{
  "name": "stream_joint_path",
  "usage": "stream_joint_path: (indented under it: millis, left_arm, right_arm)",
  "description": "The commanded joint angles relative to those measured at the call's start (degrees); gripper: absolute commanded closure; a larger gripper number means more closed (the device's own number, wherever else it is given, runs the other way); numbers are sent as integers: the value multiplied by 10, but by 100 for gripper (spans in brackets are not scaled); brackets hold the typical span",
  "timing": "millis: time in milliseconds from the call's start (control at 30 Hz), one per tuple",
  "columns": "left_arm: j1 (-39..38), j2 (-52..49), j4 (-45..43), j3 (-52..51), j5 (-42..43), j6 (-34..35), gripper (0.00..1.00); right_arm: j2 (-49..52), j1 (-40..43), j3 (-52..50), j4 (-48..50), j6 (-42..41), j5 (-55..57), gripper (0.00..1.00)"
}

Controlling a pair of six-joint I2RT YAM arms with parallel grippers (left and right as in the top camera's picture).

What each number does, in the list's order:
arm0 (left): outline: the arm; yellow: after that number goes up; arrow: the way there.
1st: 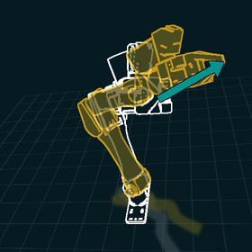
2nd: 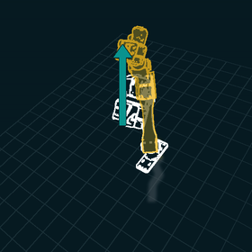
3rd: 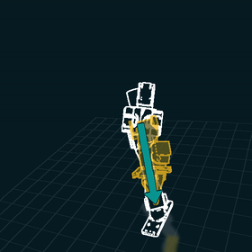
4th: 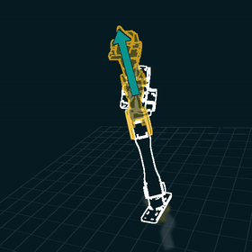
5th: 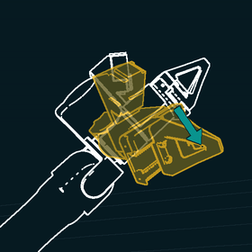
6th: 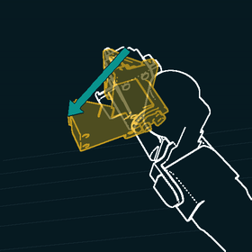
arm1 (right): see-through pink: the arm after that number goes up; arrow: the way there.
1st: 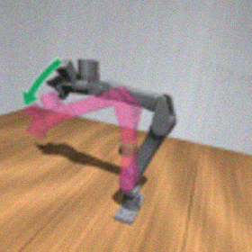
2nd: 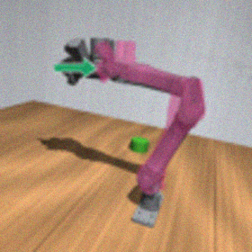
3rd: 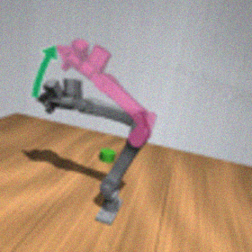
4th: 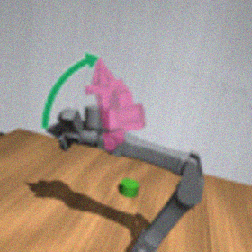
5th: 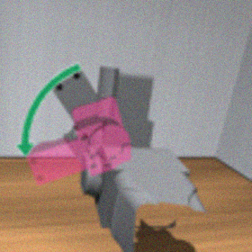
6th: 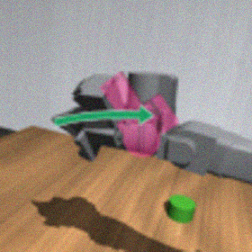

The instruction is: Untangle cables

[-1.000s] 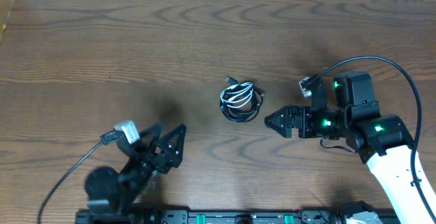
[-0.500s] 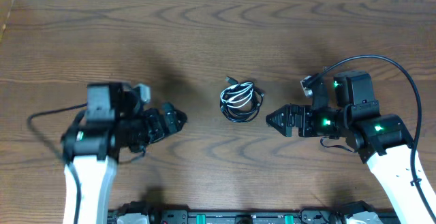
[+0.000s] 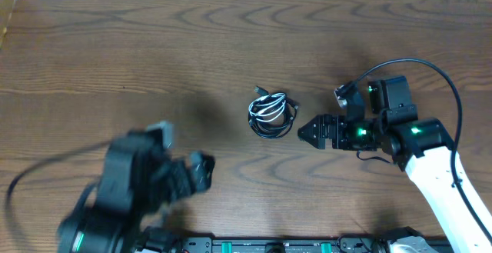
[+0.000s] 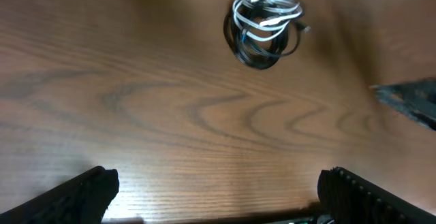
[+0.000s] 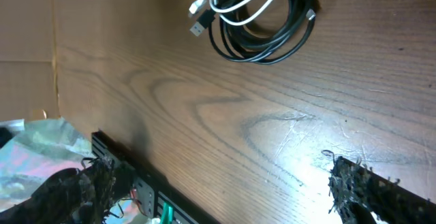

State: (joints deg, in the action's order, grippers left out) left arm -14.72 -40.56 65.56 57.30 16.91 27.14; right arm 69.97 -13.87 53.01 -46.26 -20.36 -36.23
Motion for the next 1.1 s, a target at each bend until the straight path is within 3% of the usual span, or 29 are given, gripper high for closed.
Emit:
stream_joint_path:
  millis: [0, 200, 367, 467, 567, 633, 800, 1067]
  left_arm:
    - [-21, 89, 35, 5, -77, 75, 1]
    - [-21, 97, 40, 24, -71, 68, 1]
    - [-21, -58, 103, 169, -85, 2, 1]
    - [-21, -187, 215, 326, -177, -6, 1]
    - [-21, -281, 308, 449, -296, 38, 1]
    - [-21, -325, 310, 493, -309, 46, 1]
    - [-21, -371, 312, 475, -309, 105, 1]
    - [-21, -356, 312, 354, -284, 114, 1]
  right_arm:
    - [18, -16, 5, 9, 5, -1, 1]
    - [27, -66, 5, 52, -8, -1, 1]
    - [27, -111, 5, 80, -15, -1, 1]
    - [27, -124, 5, 86, -21, 5, 1]
    - [27, -125, 5, 83, -30, 23, 1]
    - [27, -125, 5, 80, -30, 32, 1]
    - [27, -125, 5, 75, -30, 33, 1]
    - [27, -125, 5, 68, -30, 38, 1]
